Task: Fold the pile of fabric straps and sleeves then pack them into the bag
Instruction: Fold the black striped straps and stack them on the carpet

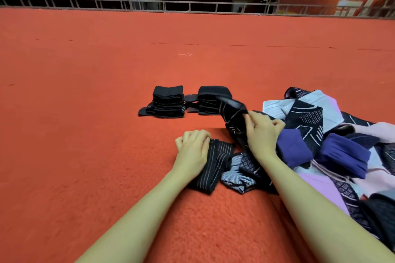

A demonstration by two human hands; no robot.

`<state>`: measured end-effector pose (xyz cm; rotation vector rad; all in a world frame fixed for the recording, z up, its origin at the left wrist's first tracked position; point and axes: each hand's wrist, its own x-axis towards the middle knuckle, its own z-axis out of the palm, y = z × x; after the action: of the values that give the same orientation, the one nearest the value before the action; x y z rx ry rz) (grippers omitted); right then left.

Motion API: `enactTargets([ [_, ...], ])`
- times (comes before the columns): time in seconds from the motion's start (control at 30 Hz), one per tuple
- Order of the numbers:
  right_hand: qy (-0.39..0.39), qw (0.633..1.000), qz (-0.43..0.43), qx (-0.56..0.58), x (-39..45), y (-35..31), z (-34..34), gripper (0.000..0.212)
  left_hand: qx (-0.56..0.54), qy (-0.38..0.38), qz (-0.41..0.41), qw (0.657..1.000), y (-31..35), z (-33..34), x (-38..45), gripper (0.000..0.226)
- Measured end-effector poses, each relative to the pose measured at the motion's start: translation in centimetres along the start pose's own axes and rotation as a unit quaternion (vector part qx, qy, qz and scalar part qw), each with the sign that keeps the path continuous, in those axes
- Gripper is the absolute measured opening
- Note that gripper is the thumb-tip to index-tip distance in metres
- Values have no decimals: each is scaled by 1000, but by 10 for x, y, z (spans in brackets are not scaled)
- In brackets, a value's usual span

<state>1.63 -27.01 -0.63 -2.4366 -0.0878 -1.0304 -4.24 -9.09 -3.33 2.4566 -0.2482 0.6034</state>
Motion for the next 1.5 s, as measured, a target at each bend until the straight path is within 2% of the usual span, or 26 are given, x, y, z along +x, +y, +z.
enactTargets([
  [0.13,10,997,82,-6,19,7,-3,29,-17,-5,-5,1000,10,0,23,18],
  [0.2,12,995,100,-12,21,10,0,31,-19,-43,-7,999,13,7,35,16],
  [0.33,-4,992,127,-14,19,12,7,24,59,-149,-23,987,14,26,45,21],
  [0.4,-26,989,147,-8,19,12,8,17,90,-175,-26,980,11,31,42,23],
  [0.43,-36,987,156,3,18,12,8,25,96,-174,-23,980,10,31,40,23],
  [0.5,-42,988,141,36,16,9,7,54,95,-161,-11,982,7,28,34,22],
  [0.53,-40,992,107,49,15,8,6,61,94,-152,-2,984,5,26,32,22],
  [0.57,-45,996,59,54,14,6,5,58,93,-142,6,985,3,23,28,21],
  [0.67,-93,994,-47,43,7,4,6,31,67,-85,-5,994,-5,12,19,20],
  [0.87,-165,977,-103,83,-14,-10,-12,51,61,21,-37,997,-10,-17,10,18],
  [0.97,-241,956,-138,92,-30,-16,-26,52,29,50,-55,997,-11,-34,2,18],
  [1.07,-293,946,-120,66,-45,-21,-30,35,4,68,-48,997,-10,-52,-5,19],
  [1.17,-276,952,-78,103,-52,-35,-30,16,13,91,-39,995,-10,-65,-11,18],
  [1.3,-278,951,-63,121,-57,-53,-31,14,29,123,-53,991,-13,-84,-14,19],
  [1.4,-305,942,-87,113,-62,-65,-29,15,61,118,-62,989,-18,-94,-17,18],
  [1.5,-267,951,-75,140,-70,-78,-29,12,76,109,-79,988,-25,-97,-25,19],
])
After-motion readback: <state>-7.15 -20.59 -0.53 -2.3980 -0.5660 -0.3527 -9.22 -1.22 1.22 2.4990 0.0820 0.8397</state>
